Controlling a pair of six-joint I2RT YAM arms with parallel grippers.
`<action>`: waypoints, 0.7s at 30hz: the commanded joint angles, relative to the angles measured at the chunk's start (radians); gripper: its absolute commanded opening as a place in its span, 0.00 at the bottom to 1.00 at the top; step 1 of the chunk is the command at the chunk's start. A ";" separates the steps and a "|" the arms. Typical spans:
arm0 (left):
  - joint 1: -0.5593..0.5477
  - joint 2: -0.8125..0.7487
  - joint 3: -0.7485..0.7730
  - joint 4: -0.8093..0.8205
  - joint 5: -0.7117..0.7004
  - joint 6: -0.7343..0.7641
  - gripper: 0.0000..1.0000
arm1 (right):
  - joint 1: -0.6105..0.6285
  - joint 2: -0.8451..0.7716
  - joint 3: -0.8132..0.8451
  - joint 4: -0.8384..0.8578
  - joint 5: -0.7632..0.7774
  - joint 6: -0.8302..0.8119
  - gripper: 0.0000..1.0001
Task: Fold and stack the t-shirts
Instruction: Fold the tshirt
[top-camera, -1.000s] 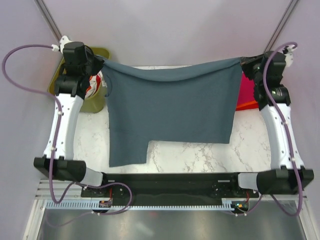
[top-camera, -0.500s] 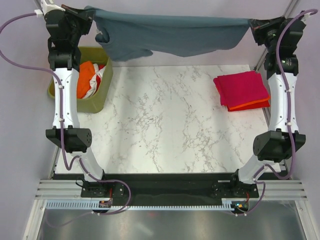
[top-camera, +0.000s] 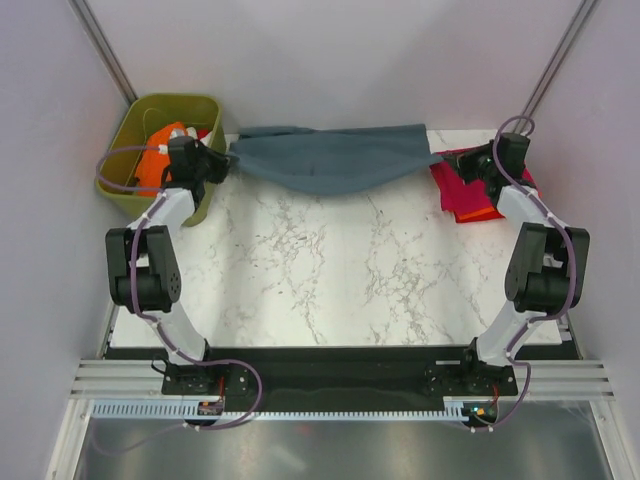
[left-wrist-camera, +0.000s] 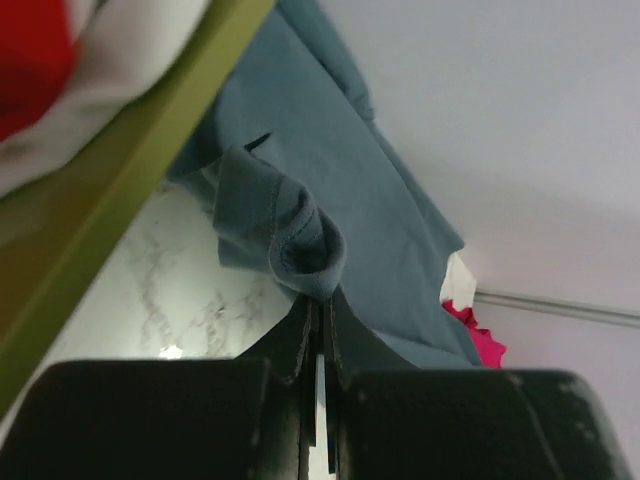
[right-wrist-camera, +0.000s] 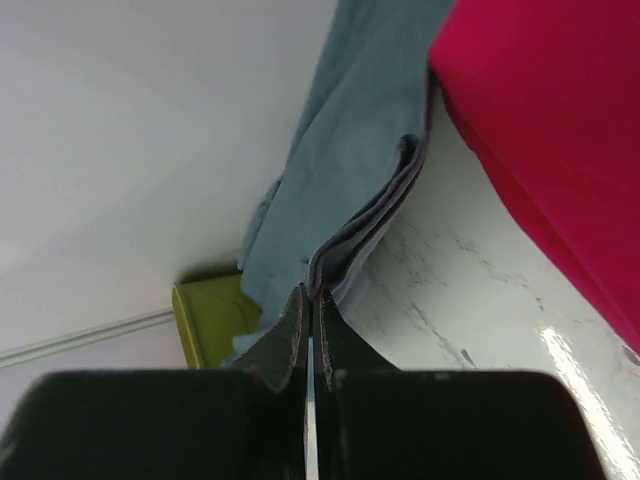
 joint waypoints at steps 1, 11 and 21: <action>0.002 -0.167 -0.129 0.193 0.029 -0.001 0.02 | -0.007 -0.039 -0.069 0.113 -0.027 -0.059 0.00; 0.001 -0.460 -0.523 0.207 -0.058 -0.003 0.02 | -0.007 -0.169 -0.439 0.127 -0.034 -0.196 0.00; 0.002 -0.793 -0.744 -0.072 -0.137 0.046 0.02 | -0.007 -0.416 -0.678 0.007 0.076 -0.303 0.00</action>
